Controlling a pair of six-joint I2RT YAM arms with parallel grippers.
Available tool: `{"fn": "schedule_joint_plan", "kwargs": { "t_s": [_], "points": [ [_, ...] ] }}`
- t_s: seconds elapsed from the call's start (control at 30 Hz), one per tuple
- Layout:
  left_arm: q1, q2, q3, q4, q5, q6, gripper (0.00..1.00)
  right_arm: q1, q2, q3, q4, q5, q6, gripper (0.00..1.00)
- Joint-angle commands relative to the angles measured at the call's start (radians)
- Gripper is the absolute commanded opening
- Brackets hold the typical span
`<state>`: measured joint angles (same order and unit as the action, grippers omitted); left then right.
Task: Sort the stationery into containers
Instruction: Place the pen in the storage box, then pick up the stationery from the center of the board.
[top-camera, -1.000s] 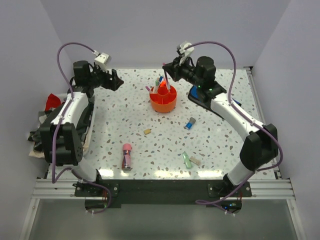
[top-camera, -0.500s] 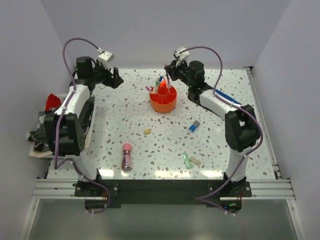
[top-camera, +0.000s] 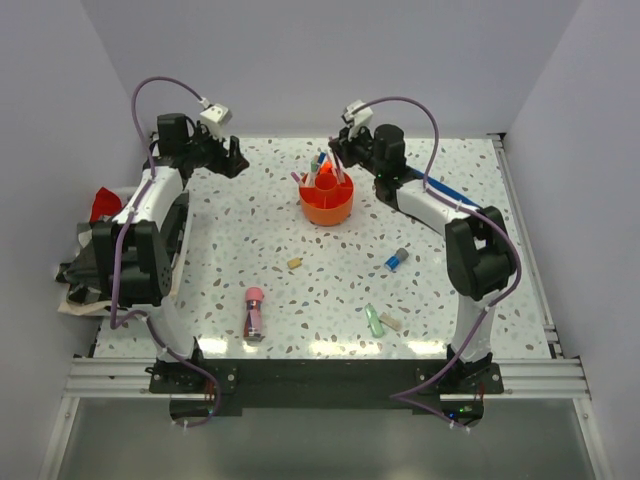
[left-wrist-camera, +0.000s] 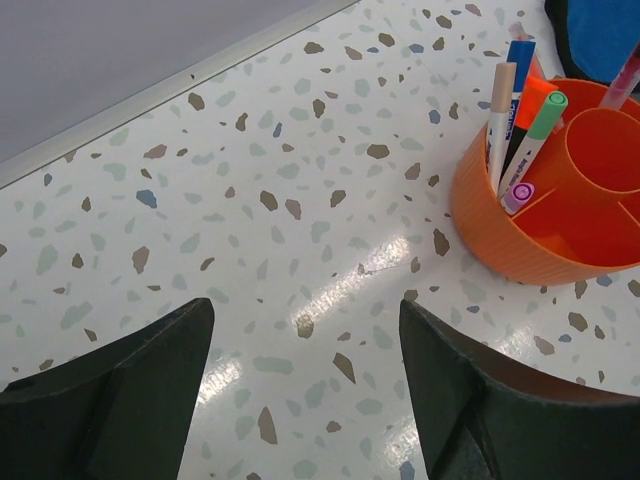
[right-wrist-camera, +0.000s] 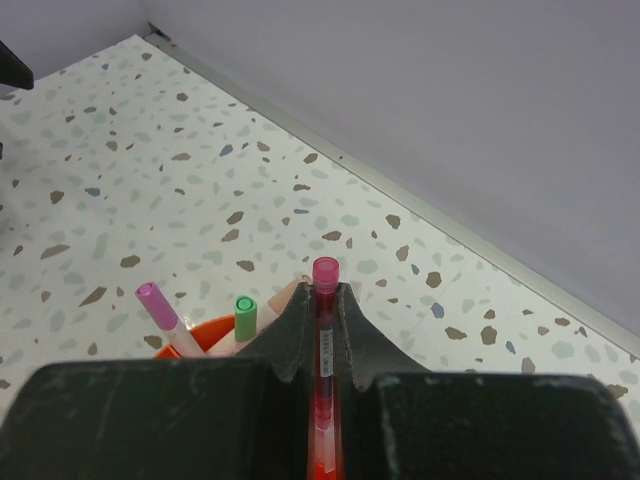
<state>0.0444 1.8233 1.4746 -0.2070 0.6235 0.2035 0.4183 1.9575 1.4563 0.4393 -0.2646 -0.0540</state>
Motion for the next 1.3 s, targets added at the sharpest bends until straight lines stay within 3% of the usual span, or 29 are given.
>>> {"fn": "schedule_joint_plan", "kwargs": {
  "t_s": [0.0, 0.07, 0.1, 0.2, 0.47, 0.53, 0.57, 0.63, 0.67, 0.7, 0.77, 0.8, 0.9, 1.03, 1.13, 1.27],
  "points": [
    [-0.005, -0.012, 0.024, 0.026, 0.015, 0.011, 0.79, 0.000, -0.008, 0.032, -0.057, -0.030, -0.030, 0.01],
    [-0.003, -0.019, 0.015, 0.034, 0.018, 0.004, 0.79, 0.000, -0.019, 0.009, -0.070, -0.038, -0.035, 0.06],
    [-0.005, -0.028, 0.006, 0.043, 0.016, 0.004, 0.79, 0.000, -0.032, 0.003, -0.070, -0.041, -0.046, 0.15],
    [-0.003, -0.045, -0.007, 0.055, 0.025, -0.007, 0.79, -0.001, -0.066, -0.007, -0.117, -0.048, -0.053, 0.31],
    [-0.001, -0.134, -0.086, 0.138, 0.038, -0.036, 0.79, -0.001, -0.258, -0.046, -0.278, -0.053, -0.165, 0.41],
    [-0.001, -0.160, -0.111, 0.167, 0.047, -0.038, 0.79, -0.001, -0.337, -0.063, -0.414, -0.114, -0.246, 0.43],
    [-0.001, -0.189, -0.134, 0.178, 0.053, -0.039, 0.79, -0.001, -0.360, -0.074, -0.486, -0.155, -0.385, 0.46],
    [-0.002, -0.217, -0.161, 0.192, 0.077, -0.041, 0.80, 0.000, -0.397, -0.068, -0.776, -0.304, -0.572, 0.47],
    [-0.001, -0.243, -0.187, 0.192, 0.087, -0.039, 0.80, 0.000, -0.410, -0.038, -0.888, -0.327, -0.768, 0.49],
    [-0.003, -0.257, -0.203, 0.192, 0.090, -0.039, 0.80, 0.000, -0.405, -0.015, -1.141, -0.358, -0.868, 0.49],
    [-0.001, -0.295, -0.241, 0.192, 0.108, -0.042, 0.80, 0.000, -0.367, 0.062, -1.391, -0.346, -1.159, 0.51],
    [-0.003, -0.309, -0.253, 0.192, 0.111, -0.044, 0.80, 0.007, -0.350, 0.081, -1.603, -0.323, -1.243, 0.51],
    [-0.003, -0.351, -0.293, 0.225, 0.117, -0.044, 0.80, 0.013, -0.298, 0.075, -1.802, -0.162, -1.426, 0.53],
    [-0.001, -0.383, -0.323, 0.224, 0.120, -0.047, 0.80, 0.014, -0.362, -0.153, -1.716, 0.043, -1.524, 0.57],
    [-0.001, -0.403, -0.335, 0.218, 0.120, -0.049, 0.80, 0.016, -0.425, -0.287, -1.662, 0.114, -1.639, 0.60],
    [-0.001, -0.427, -0.356, 0.215, 0.119, -0.047, 0.80, 0.014, -0.442, -0.343, -1.676, 0.163, -1.687, 0.60]
  ]
}}
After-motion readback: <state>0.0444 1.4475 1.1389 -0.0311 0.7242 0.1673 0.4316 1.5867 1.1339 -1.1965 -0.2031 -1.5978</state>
